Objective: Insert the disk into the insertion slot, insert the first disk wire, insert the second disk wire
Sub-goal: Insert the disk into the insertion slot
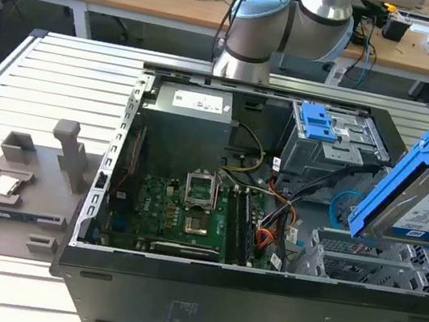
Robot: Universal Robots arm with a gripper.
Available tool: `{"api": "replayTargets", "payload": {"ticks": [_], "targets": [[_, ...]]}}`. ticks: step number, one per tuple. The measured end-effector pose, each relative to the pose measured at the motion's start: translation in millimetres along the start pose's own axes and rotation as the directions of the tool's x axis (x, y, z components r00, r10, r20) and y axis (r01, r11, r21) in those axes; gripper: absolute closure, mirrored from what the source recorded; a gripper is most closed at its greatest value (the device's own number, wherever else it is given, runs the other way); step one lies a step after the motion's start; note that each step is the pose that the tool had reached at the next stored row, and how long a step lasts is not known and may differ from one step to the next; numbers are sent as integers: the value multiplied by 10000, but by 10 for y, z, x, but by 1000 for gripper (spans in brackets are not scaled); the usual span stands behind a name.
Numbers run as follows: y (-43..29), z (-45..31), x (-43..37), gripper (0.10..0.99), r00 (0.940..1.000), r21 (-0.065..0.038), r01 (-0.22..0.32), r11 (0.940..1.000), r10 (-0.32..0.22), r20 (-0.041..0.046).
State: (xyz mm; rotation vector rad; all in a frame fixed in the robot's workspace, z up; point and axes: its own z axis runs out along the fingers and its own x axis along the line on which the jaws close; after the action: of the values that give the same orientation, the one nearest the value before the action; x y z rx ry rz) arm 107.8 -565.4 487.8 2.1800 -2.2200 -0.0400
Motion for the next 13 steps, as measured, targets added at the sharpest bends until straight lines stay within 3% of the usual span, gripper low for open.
{"api": "replayTargets", "payload": {"ticks": [10,13], "targets": [[17,283,-2,722,10000,-4,-2,10000,2,0],[21,325,-4,722,9995,-5,-329,9995,329,13]]}}
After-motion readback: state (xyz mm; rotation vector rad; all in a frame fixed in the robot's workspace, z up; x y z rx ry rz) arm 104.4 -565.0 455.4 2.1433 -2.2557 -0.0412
